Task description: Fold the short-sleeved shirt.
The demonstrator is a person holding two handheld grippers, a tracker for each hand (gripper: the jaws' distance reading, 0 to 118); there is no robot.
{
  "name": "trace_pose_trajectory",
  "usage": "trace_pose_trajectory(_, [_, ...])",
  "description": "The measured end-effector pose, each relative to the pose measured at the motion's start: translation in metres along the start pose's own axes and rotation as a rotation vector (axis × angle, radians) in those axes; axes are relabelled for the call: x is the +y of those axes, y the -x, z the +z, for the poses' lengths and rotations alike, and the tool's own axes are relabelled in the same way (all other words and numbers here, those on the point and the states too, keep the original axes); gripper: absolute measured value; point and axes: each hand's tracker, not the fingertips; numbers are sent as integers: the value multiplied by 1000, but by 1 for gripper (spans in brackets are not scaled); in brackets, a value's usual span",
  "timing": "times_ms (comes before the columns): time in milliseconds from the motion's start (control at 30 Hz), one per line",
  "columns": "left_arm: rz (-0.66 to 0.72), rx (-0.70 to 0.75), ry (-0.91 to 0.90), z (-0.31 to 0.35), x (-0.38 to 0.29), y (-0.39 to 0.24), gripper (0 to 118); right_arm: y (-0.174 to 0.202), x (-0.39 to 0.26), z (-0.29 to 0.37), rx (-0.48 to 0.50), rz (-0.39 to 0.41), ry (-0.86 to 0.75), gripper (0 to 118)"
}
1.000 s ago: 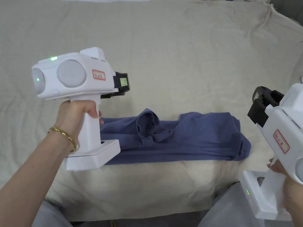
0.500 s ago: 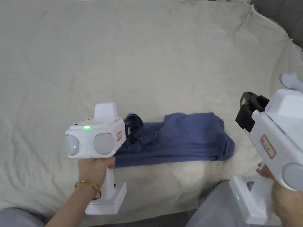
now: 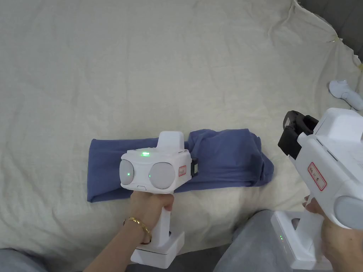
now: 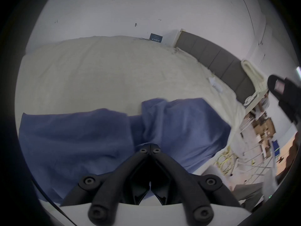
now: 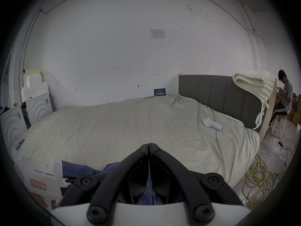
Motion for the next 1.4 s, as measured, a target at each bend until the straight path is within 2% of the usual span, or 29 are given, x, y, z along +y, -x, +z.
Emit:
trace_pose_trajectory(100, [8, -39, -65, 24, 22, 2, 0, 0, 2, 0, 3, 2, -6, 0])
trace_pose_trajectory(233, [116, -88, -128, 67, 58, 28, 0, 4, 6, 2, 11, -3, -18, 0])
trace_pose_trajectory(367, [107, -79, -168, 107, 88, 66, 0, 11, 7, 1, 30, -1, -19, 0])
trace_pose_trajectory(500, [206, -120, -107, 130, 100, 116, 0, 20, 5, 0, 51, 7, -14, 0])
trace_pose_trajectory(733, [340, -82, 39, 131, 74, 193, 2, 29, 8, -1, 69, 17, -13, 0])
trace_pose_trajectory(800, [383, -109, 93, 126, 64, 207, 14, 31, 9, -2, 66, 20, -10, 0])
trace_pose_trajectory(833, [401, -126, 115, 123, 60, 210, 27, 32, 10, -2, 65, 22, -9, 0])
trace_pose_trajectory(867, [416, -139, 132, 121, 55, 215, 44, 33, 10, -3, 65, 26, -7, 0])
trace_pose_trajectory(900, [418, -153, 145, 118, 51, 218, 68, 33, 10, -3, 64, 30, -6, 0])
trace_pose_trajectory(933, [406, -150, 167, 113, 48, 220, 98, 34, 10, -4, 63, 33, -5, 0])
trace_pose_trajectory(967, [398, -146, 189, 109, 45, 220, 113, 34, 11, -4, 63, 37, -3, 0])
trace_pose_trajectory(1000, [390, -151, 204, 105, 43, 220, 118, 35, 11, -4, 62, 40, -1, 0])
trace_pose_trajectory(1167, [440, -211, 262, 87, 38, 224, 117, 39, 9, -6, 53, 53, 11, 0])
trace_pose_trajectory(1300, [431, -191, 286, 71, 37, 220, 117, 41, 6, -6, 50, 59, 24, 0])
trace_pose_trajectory(1400, [428, -176, 284, 68, 38, 217, 106, 41, 5, -7, 49, 68, 33, 0])
